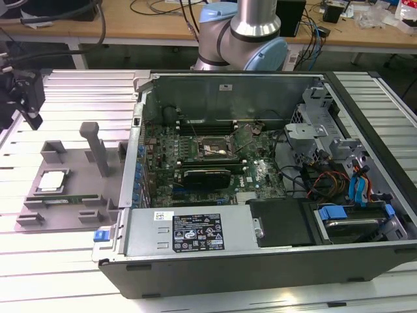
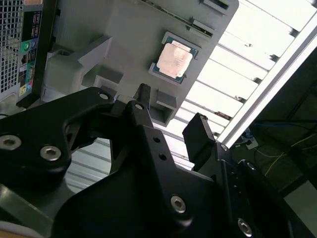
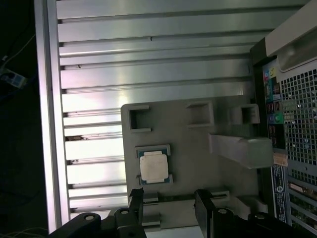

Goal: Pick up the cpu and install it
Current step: 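Pick up the cpu and move it towards the insertion slot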

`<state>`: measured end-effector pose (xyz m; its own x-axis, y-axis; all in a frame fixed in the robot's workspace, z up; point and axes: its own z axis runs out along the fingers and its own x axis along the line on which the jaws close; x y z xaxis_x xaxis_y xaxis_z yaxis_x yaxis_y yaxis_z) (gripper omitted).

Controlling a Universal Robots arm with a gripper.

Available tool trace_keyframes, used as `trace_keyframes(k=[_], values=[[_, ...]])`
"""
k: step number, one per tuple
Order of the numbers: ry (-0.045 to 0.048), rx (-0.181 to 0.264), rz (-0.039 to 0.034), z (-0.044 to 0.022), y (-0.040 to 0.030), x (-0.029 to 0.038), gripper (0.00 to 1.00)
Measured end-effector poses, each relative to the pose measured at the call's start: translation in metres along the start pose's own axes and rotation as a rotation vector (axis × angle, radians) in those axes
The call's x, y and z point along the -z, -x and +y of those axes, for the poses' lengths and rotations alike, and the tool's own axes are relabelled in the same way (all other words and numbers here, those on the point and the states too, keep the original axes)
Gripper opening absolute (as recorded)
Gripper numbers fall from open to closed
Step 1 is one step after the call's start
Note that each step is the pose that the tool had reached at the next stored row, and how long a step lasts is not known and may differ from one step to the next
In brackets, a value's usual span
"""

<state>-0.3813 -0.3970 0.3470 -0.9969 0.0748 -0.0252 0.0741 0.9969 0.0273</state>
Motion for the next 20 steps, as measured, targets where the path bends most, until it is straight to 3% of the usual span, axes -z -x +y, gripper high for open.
trace_keyframes(k=[20], values=[[0.0, 0.0, -0.0001, -0.0003, -0.0003, -0.0115, 0.55]])
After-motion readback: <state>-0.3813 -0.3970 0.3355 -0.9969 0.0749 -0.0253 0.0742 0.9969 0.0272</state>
